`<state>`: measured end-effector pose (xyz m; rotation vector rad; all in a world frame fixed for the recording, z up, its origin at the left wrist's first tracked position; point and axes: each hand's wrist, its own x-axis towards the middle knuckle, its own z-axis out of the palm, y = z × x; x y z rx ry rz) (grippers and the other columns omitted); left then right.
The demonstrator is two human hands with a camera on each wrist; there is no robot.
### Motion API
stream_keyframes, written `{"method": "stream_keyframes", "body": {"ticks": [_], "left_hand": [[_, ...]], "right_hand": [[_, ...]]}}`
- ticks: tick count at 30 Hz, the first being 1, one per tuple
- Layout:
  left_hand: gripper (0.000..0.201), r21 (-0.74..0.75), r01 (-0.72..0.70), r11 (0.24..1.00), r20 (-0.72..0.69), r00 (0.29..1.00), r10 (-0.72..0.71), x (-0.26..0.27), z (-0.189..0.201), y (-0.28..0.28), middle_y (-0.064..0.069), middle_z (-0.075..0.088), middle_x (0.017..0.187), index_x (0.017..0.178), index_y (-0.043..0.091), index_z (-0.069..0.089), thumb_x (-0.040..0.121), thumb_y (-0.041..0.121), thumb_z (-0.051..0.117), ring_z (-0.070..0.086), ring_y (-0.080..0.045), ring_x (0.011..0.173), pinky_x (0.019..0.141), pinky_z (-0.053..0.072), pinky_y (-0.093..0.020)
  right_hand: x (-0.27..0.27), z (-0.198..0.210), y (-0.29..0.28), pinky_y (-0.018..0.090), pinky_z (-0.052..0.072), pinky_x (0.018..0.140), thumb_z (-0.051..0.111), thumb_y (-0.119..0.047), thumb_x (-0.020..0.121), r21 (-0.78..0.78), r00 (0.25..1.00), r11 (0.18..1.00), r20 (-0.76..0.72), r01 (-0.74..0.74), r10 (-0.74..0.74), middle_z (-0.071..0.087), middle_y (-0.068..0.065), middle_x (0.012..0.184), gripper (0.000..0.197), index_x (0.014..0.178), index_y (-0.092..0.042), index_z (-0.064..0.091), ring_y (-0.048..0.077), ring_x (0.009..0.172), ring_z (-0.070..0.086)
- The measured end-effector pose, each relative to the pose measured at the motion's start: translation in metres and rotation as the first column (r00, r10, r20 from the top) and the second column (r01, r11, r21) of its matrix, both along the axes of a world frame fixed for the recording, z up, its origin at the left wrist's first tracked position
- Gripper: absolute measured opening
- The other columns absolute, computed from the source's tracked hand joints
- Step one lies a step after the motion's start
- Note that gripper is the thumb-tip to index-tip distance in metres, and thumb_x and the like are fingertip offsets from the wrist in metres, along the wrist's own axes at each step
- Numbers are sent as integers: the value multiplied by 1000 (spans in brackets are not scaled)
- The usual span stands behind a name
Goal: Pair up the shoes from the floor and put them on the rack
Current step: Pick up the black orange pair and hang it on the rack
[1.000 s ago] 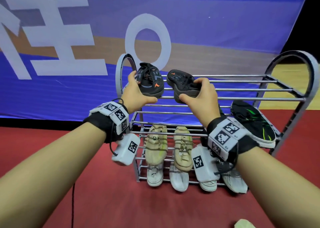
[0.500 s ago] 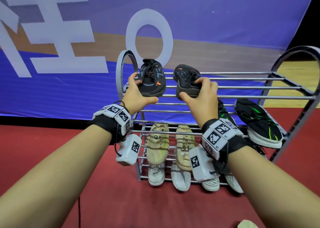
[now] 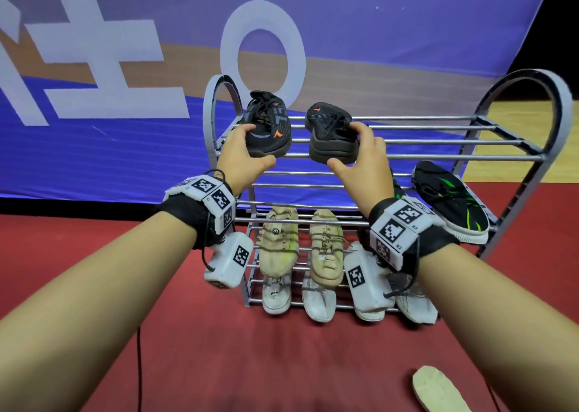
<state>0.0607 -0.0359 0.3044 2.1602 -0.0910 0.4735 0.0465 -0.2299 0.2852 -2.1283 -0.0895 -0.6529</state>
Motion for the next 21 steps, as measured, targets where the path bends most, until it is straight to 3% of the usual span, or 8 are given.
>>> {"method": "stream_keyframes", "body": {"ticks": [2, 6, 8, 10, 12, 15, 19, 21], "left_hand": [[55, 39, -15, 999, 49, 999, 14, -6, -1, -4, -6, 51, 129, 133, 9, 46, 81, 10, 65, 51, -11, 108, 81, 36, -8], [42, 145, 50, 988, 112, 991, -66, -18, -8, -13, -8, 58, 124, 124, 6, 56, 82, 11, 61, 55, -18, 116, 96, 41, -21], [39, 233, 56, 971, 128, 988, -88, -22, -13, -18, -6, 62, 120, 119, 8, 60, 81, 17, 61, 54, -19, 116, 100, 40, -23], [42, 294, 31, 955, 165, 983, -83, -24, -18, -24, -3, 63, 117, 114, 13, 64, 76, 28, 55, 51, -21, 118, 104, 39, -35], [41, 353, 3, 936, 227, 970, -88, -28, -27, -32, -3, 61, 118, 110, 13, 65, 75, 28, 50, 45, -25, 123, 105, 35, -37], [30, 356, 1, 935, 286, 952, -110, -34, -45, -51, -3, 60, 116, 111, 12, 61, 83, 16, 52, 42, -23, 123, 93, 35, -27], [26, 352, 60, 934, 227, 963, -147, -41, -76, -84, 4, 60, 112, 111, 16, 60, 86, 17, 51, 44, -17, 118, 82, 41, -30], [26, 364, 102, 926, 157, 973, -169, -41, -95, -99, 9, 60, 112, 111, 20, 60, 87, 20, 51, 46, -13, 115, 83, 42, -30]], "right_hand": [[-6, -3, -2, 34, 47, 82, 64, -18, 84, -33, 1000, 999, 6, 6, -6, 44, 12, 126, 60, 138, -19, 39, 26, 103, 54], [-13, -13, -4, 37, 47, 85, 62, -17, 85, -72, 999, 997, -21, 26, -28, 44, 13, 127, 53, 135, -14, 41, 28, 104, 54], [-17, -17, -7, 38, 46, 83, 61, -17, 86, -97, 999, 995, -33, 35, -38, 45, 13, 125, 48, 131, -12, 44, 29, 101, 54], [-20, -22, -11, 38, 46, 81, 59, -19, 88, -148, 998, 988, -53, 36, -45, 44, 12, 125, 44, 128, -12, 45, 28, 102, 53], [-22, -28, -19, 40, 47, 82, 58, -21, 89, -202, 996, 979, -77, 22, -39, 45, 11, 125, 39, 126, -12, 47, 28, 103, 53], [-25, -41, -35, 39, 46, 81, 53, -18, 90, -282, 993, 959, -103, 19, -50, 48, 11, 123, 29, 119, -13, 52, 30, 104, 54], [-28, -71, -62, 40, 46, 82, 51, -17, 90, -359, 986, 933, -153, 0, -59, 54, 11, 115, 21, 109, -14, 57, 30, 105, 54], [-31, -90, -76, 41, 46, 81, 51, -18, 90, -405, 982, 914, -182, -22, -56, 56, 10, 109, 18, 105, -14, 58, 31, 102, 55]]}}
